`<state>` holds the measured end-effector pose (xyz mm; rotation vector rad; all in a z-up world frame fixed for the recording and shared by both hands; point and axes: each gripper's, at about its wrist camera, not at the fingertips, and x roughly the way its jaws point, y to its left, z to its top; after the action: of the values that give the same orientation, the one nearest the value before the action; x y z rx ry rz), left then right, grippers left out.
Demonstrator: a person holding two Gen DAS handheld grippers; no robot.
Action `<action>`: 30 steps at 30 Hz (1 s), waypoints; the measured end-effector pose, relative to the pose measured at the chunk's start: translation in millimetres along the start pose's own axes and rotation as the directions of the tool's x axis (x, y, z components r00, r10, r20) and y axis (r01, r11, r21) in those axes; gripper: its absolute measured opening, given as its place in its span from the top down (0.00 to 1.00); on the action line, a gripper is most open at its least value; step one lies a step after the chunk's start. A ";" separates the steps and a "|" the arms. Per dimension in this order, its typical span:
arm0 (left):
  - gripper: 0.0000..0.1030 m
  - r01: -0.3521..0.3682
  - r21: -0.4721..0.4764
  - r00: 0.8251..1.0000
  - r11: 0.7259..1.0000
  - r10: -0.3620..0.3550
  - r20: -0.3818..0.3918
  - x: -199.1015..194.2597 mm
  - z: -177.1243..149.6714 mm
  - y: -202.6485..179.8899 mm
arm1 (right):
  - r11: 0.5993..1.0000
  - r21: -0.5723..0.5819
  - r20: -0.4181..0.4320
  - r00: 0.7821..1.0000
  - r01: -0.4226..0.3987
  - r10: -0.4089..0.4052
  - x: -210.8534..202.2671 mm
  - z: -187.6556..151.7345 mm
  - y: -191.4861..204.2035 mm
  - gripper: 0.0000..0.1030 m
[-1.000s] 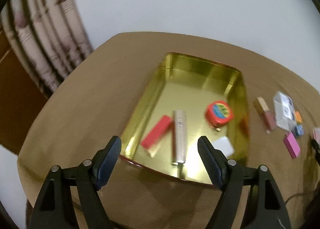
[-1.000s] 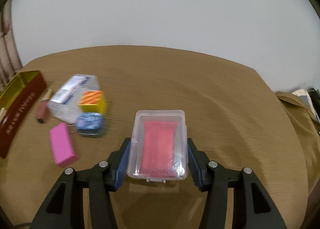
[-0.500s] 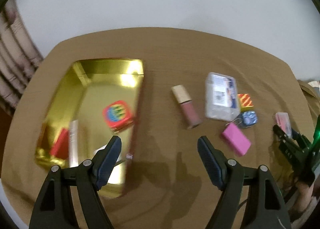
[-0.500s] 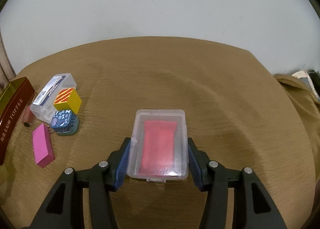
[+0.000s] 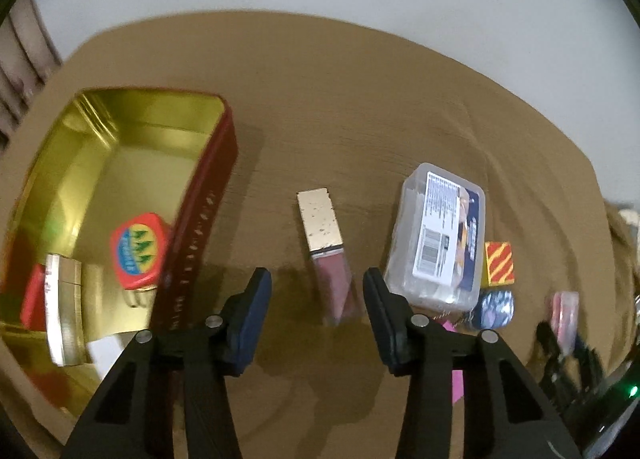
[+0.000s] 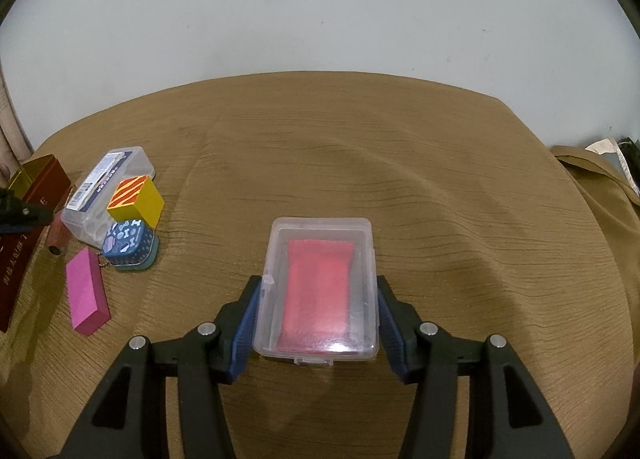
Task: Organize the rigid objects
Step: 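Grasp the pink lip gloss tube with the left gripper while the right holds the box, then carry the lip gloss into the gold tin and open the left gripper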
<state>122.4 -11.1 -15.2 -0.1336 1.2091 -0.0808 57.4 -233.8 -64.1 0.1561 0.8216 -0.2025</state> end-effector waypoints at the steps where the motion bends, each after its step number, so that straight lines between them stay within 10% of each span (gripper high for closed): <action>1: 0.58 0.002 -0.012 1.000 1.000 -0.002 -0.001 3.5 2.4 0.8 | 1.000 0.001 0.000 1.000 0.000 0.000 2.3 0.4 -2.2 0.46; 11: 0.83 -0.058 -0.011 0.998 0.998 0.058 0.015 32.7 12.0 -8.5 | 1.000 -0.001 -0.001 1.000 0.003 -0.003 1.9 -0.5 1.5 0.46; 30: 0.83 -0.121 0.115 0.988 0.986 0.108 0.114 -7.0 -19.8 -27.5 | 1.000 -0.001 -0.002 1.000 0.006 -0.006 2.4 -0.9 3.2 0.46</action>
<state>101.6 -38.5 -11.5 0.0383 1.0992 -0.0462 59.1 -230.8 -66.3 0.1532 0.8240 -0.2073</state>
